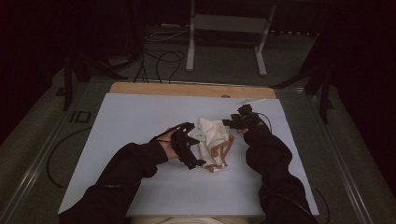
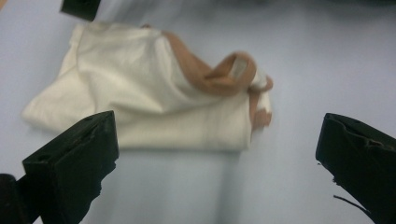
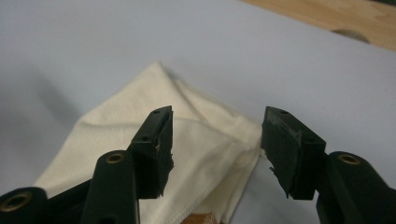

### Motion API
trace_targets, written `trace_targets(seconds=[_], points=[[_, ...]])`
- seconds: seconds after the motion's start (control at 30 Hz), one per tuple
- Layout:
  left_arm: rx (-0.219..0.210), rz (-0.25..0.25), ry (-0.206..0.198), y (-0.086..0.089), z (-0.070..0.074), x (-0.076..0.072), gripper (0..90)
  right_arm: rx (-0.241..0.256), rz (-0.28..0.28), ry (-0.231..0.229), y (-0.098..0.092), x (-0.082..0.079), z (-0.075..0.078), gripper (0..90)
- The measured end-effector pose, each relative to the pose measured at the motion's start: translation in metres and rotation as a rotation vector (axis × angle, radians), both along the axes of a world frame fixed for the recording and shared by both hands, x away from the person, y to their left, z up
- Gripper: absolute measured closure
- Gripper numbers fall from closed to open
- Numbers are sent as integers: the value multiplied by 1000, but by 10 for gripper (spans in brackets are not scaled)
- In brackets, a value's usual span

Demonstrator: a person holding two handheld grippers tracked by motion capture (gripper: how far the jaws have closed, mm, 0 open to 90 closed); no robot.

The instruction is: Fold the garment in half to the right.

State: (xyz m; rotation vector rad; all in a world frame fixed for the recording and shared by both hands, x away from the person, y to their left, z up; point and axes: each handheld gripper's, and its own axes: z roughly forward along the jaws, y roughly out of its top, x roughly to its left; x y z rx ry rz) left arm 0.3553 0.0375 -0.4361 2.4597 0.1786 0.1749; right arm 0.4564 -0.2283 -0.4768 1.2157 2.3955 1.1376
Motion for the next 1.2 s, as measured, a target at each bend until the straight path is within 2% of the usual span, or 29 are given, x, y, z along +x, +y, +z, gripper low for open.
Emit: trace_targets(seconds=[0.23,0.6,0.67,0.77,0.8,0.83,0.87,0.93,1.03,1.2], points=[[2,24,16,19,-8,-2,2,-15,-24,17,-2,2,-8,524],[-31,113,39,64,-24,-11,2,-47,-30,57,-1,1,-26,580],[-31,133,42,73,-28,-14,2,-57,-32,72,0,0,-31,652],[-36,147,42,79,-30,-16,2,-68,-25,76,1,-1,-34,693],[-51,157,48,84,-31,-19,2,-78,-21,79,3,-2,-36,748],[-51,157,48,84,-31,-19,2,-78,-21,79,3,-2,-36,748],[-67,169,50,88,-33,-22,2,-81,-22,78,4,-2,-36,808],[-69,176,56,91,-35,-24,2,-89,-9,70,4,-3,-34,873],[-67,180,57,95,-38,-27,2,-89,0,63,5,-4,-32,893],[-94,218,67,110,-45,-38,2,-91,3,25,4,-7,-22,900]])
